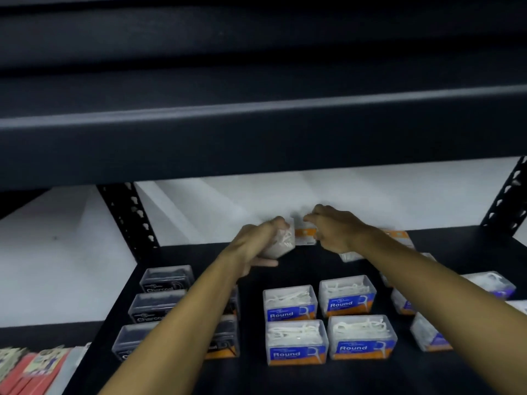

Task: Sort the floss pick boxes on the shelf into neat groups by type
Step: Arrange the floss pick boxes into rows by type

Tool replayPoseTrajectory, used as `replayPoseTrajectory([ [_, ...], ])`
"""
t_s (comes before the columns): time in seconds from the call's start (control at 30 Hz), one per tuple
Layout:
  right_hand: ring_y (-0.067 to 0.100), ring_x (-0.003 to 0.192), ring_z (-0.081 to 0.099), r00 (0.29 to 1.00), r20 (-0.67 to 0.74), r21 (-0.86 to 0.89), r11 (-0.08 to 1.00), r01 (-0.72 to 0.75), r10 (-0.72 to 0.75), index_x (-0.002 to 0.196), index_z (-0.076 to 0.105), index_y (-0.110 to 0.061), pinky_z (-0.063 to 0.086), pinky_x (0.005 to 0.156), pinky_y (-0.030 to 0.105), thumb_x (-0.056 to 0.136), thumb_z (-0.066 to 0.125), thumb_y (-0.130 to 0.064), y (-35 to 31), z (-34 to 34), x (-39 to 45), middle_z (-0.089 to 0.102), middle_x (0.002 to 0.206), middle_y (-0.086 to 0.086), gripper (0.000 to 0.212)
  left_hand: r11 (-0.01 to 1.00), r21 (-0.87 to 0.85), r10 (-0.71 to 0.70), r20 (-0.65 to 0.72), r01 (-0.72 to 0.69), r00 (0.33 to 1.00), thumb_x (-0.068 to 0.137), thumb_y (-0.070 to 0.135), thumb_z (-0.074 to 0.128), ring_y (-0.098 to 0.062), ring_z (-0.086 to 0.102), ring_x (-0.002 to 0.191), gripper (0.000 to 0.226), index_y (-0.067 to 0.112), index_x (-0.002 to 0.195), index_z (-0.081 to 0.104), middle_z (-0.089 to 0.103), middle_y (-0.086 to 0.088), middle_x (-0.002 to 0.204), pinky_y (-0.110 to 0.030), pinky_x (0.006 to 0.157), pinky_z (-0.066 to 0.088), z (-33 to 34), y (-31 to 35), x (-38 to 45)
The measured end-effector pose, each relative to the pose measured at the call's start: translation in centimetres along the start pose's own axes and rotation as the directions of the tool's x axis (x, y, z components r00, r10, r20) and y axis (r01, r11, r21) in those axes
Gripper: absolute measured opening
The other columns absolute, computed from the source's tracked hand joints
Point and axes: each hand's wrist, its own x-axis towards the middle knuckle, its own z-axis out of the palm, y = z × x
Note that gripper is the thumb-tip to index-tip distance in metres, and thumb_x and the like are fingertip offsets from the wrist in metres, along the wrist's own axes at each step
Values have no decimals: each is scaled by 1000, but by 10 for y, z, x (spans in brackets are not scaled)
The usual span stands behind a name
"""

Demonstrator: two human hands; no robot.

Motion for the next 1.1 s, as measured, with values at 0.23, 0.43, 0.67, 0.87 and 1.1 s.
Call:
replayPoseTrajectory([
  [0.23,29,121,46,1000,-4,-59,998,-17,17,141,36,-14,43,91,37,86,58,-11,-5,16,13,41,136,10,59,761,-649,179,234,16,956,79,14,55,-44,59,113,41,1,117,58,59,-26,125,-56,101,48,-23,-5,-24],
  [0.43,27,113,51,991,-98,-50,994,-93,88,132,43,-10,46,85,34,86,65,-25,-12,22,23,45,126,11,53,532,-842,251,259,91,933,84,21,38,-50,51,126,53,-3,130,52,56,-31,134,-63,106,39,-31,-3,-31],
  [0.67,28,106,53,986,-69,19,989,-150,151,123,53,-9,42,76,33,86,63,-30,-15,22,26,51,121,12,44,694,-720,222,193,-16,956,93,28,53,-43,59,120,49,-2,131,54,61,-28,130,-53,100,50,-31,-3,-35],
  [0.87,22,92,57,982,11,279,943,-183,187,123,52,-11,41,71,27,83,64,-47,-26,14,23,60,116,9,55,881,-428,198,-54,-202,979,94,24,63,-28,74,90,18,12,107,64,75,-13,97,-42,77,61,-30,0,-35],
  [1.1,17,69,58,975,67,305,926,-222,212,137,37,-15,46,53,26,87,61,-47,-40,19,25,57,122,10,64,968,-144,161,-270,-205,949,89,50,64,-19,72,88,36,20,109,66,75,-3,97,-32,62,60,-35,4,-41],
])
